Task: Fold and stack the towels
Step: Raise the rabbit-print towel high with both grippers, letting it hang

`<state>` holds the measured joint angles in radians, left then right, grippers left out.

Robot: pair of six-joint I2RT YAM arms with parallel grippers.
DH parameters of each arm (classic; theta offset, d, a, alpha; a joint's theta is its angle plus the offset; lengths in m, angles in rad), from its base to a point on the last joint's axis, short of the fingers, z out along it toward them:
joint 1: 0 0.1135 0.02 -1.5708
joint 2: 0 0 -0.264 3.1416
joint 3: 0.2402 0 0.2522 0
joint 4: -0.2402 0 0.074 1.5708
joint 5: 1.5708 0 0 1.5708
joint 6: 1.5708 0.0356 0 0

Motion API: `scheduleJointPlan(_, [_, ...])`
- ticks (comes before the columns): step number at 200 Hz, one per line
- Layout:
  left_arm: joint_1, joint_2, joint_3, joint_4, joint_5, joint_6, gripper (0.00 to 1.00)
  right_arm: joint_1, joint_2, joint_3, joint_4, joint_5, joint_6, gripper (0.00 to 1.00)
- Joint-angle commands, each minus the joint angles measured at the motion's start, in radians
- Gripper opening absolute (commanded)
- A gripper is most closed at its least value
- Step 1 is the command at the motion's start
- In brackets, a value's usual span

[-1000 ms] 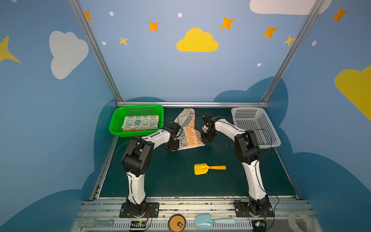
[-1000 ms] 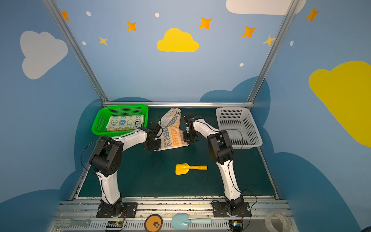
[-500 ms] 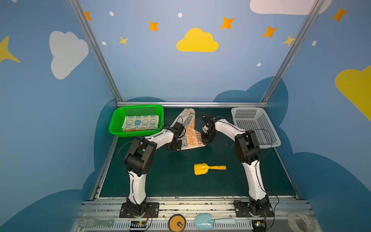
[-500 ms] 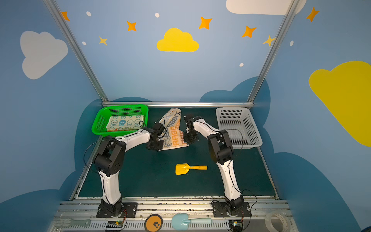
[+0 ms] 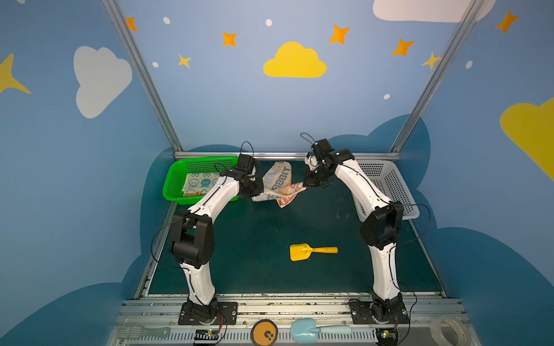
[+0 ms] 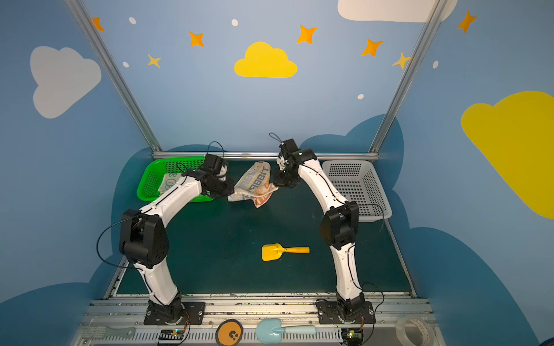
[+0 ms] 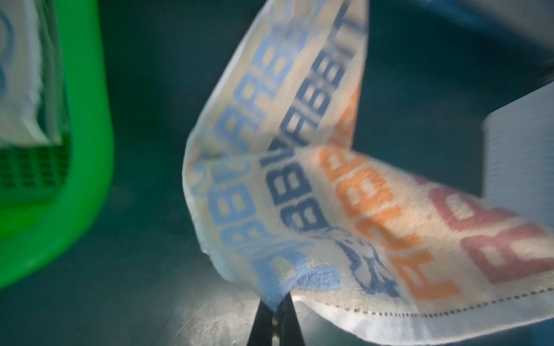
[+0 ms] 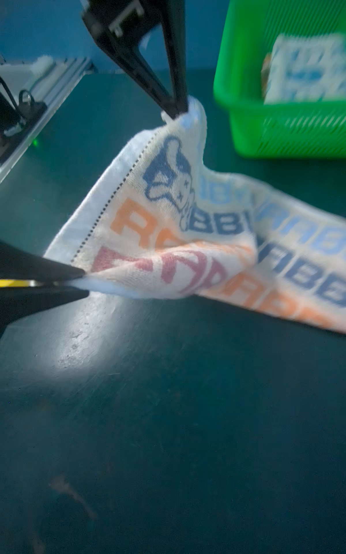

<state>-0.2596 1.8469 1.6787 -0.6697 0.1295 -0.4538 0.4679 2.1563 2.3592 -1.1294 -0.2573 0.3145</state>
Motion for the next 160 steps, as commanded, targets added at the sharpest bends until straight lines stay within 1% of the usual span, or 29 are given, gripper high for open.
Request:
scheduleJointPlan(1, [0.018, -0.038, 0.120, -0.021, 0.097, -0.019, 0.03, -0.025, -0.087, 0.098, -0.048, -0.049, -0.049, 0.00])
scheduleJointPlan(16, [0.034, -0.035, 0.238, -0.055, 0.097, -0.009, 0.03, -0.035, -0.158, 0.063, 0.057, -0.042, -0.061, 0.00])
scheduleJointPlan(28, [0.044, -0.032, 0.335, -0.078, 0.097, -0.002, 0.03, -0.041, -0.235, -0.003, 0.162, -0.009, -0.042, 0.00])
scheduleJointPlan(36, [0.048, -0.032, 0.395, -0.089, 0.098, 0.005, 0.03, -0.046, -0.278, -0.022, 0.202, -0.002, -0.040, 0.00])
scheduleJointPlan(57, [0.049, -0.036, 0.539, -0.120, 0.097, 0.024, 0.03, -0.061, -0.323, 0.052, 0.178, -0.015, -0.057, 0.00])
scheduleJointPlan(62, [0.048, -0.040, 0.568, -0.125, 0.129, 0.026, 0.03, -0.062, -0.330, 0.072, 0.168, -0.018, -0.067, 0.00])
scheduleJointPlan(77, [0.048, -0.057, 0.639, -0.143, 0.140, 0.033, 0.03, -0.061, -0.366, 0.095, 0.161, -0.024, -0.085, 0.00])
scheduleJointPlan(107, [0.047, -0.135, 0.685, -0.154, 0.129, 0.051, 0.03, -0.060, -0.441, 0.083, 0.188, -0.056, -0.107, 0.00])
scheduleJointPlan(143, [0.043, -0.258, 0.644, -0.134, 0.110, 0.057, 0.03, -0.060, -0.509, 0.077, 0.198, -0.072, -0.117, 0.00])
scheduleJointPlan(160, [0.036, -0.304, 0.623, -0.128, 0.111, 0.055, 0.03, -0.059, -0.553, 0.040, 0.216, -0.079, -0.114, 0.00])
